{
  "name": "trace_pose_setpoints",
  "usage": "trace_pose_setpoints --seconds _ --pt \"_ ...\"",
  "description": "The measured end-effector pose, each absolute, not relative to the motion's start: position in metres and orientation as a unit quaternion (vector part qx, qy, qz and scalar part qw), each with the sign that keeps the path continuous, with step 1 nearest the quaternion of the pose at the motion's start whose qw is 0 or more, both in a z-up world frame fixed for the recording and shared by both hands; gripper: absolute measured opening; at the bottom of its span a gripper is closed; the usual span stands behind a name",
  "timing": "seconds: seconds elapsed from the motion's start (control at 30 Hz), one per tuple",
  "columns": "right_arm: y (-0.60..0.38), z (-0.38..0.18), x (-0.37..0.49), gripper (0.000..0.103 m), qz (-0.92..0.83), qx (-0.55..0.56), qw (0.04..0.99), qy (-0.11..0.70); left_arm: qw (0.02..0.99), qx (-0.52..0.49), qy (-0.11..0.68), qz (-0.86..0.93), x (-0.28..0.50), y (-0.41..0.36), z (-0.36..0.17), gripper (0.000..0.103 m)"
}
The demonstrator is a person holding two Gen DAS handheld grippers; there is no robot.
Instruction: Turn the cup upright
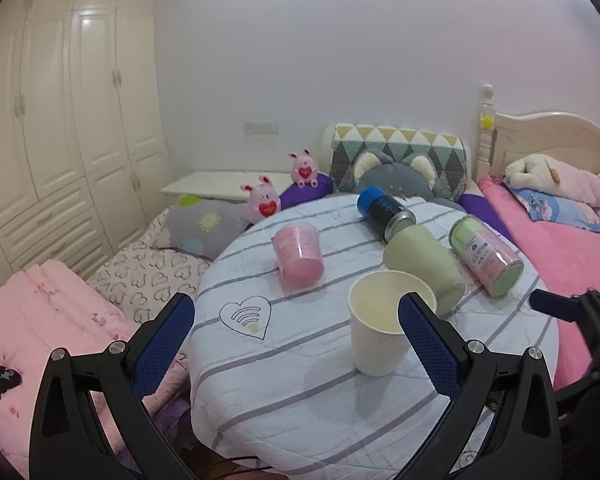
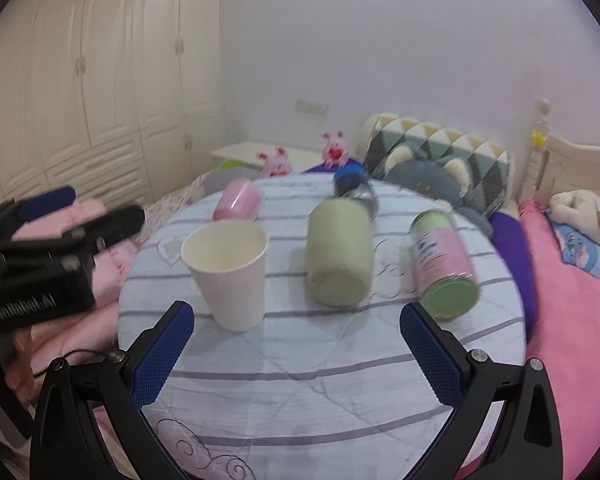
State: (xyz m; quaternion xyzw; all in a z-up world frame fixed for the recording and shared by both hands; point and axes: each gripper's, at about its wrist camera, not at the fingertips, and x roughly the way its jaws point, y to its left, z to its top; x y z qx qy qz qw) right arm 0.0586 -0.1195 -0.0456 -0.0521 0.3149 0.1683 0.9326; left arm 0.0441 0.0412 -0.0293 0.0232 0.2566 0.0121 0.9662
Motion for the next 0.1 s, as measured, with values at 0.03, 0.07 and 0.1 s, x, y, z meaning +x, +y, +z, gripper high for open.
trace_pose_setpoints --seconds 0.03,0.07,0.1 --pt "-0.1157 -0.0480 0.0614 0.103 0.173 -0.054 0.931 0.318 0.964 0.019 0.264 0.013 0.0472 0.0443 -0.0306 0.103" --pt "-0.1113 -0.0506 0.0653 0.103 0.178 -0.054 0.927 0.324 0.962 0.011 0.271 0.013 0.0503 0.0485 -0.0320 0.103" --pt "-0.1083 -0.0517 0.0674 0.103 0.180 -0.055 0.926 0.327 0.961 0.004 0.275 0.012 0.0530 0.0526 -0.0332 0.103"
